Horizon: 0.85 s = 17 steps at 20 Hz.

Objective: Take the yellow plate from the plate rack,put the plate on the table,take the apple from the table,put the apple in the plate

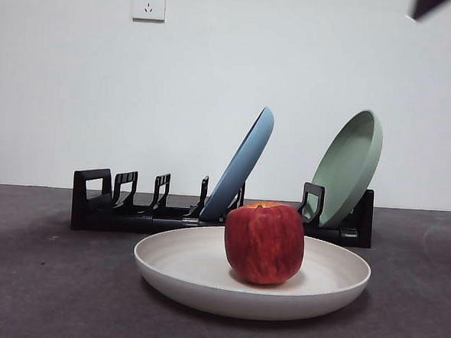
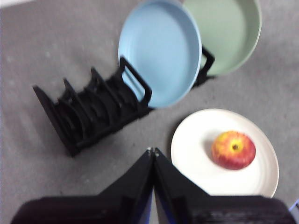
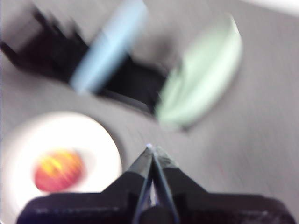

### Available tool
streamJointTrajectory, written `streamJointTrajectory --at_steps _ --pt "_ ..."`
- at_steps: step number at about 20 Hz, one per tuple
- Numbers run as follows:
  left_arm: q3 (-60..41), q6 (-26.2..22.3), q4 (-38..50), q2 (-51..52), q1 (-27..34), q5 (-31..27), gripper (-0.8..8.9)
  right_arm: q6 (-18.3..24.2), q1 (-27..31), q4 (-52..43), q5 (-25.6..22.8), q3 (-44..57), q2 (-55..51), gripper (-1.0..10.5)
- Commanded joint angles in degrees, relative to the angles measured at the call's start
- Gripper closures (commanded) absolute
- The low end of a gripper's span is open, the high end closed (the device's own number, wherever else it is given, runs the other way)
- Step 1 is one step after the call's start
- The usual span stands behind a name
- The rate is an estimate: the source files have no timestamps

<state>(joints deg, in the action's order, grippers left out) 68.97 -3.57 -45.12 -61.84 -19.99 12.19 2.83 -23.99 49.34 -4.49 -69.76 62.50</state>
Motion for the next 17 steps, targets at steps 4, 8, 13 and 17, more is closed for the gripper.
streamJointTrajectory --at_steps 4,8,13,17 --pt "-2.9 -0.7 5.3 1.3 0.1 -0.7 8.22 -0.7 6.3 -5.1 11.1 5.5 -2.1 9.6" --pt "-15.8 2.2 17.6 6.7 0.1 -5.6 8.22 -6.5 6.6 -19.4 11.9 18.5 -8.4 9.6" --pt "-33.6 7.1 32.8 14.5 0.1 -7.7 8.22 -11.4 6.1 -32.3 9.8 34.6 -16.2 9.6" --pt "-43.7 8.8 40.2 19.4 0.1 -7.7 8.22 -16.1 1.2 -41.6 2.3 46.8 -21.7 9.6"
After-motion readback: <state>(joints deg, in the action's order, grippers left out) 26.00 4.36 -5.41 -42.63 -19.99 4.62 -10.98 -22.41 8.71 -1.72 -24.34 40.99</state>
